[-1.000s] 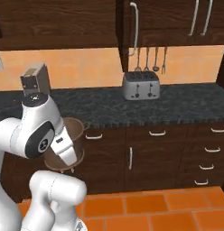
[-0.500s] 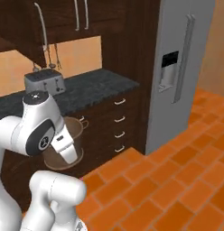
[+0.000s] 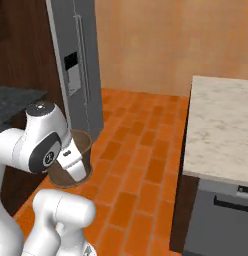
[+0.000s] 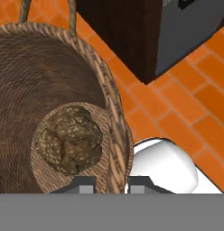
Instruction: Open the cabinet, pick up the bread from the cabinet and place it in the basket. Then move the basket to the dining counter.
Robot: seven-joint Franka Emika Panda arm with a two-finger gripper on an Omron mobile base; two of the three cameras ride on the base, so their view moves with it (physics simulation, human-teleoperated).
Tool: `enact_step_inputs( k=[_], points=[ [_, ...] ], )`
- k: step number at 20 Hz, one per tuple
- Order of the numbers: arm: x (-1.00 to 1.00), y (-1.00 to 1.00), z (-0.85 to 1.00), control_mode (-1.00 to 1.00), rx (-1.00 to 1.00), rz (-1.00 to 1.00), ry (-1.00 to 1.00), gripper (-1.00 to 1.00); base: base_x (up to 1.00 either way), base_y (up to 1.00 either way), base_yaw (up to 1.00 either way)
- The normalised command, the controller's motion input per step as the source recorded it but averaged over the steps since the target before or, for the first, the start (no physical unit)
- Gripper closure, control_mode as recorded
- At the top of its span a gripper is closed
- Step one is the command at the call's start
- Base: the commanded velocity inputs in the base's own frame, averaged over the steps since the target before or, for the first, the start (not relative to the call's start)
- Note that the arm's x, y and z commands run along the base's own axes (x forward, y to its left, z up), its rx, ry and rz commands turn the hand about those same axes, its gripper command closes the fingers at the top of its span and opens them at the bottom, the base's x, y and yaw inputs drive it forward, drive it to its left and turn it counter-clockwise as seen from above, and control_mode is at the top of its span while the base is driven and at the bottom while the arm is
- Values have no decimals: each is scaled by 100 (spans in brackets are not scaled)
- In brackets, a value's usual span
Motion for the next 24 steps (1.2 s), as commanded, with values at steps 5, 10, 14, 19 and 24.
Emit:
enact_step_inputs(
  k=[5, 10, 14, 19, 24],
  points=[
    [0, 0, 0, 100, 0, 0, 0, 100, 27, -25, -78],
    [0, 0, 0, 100, 0, 0, 0, 100, 49, 15, -65],
    [0, 0, 0, 100, 0, 0, 0, 100, 32, 35, -80],
    [0, 0, 0, 100, 0, 0, 0, 100, 3, 55, -72],
    [0, 0, 0, 100, 0, 0, 0, 100, 0, 79, -64]
  ],
)
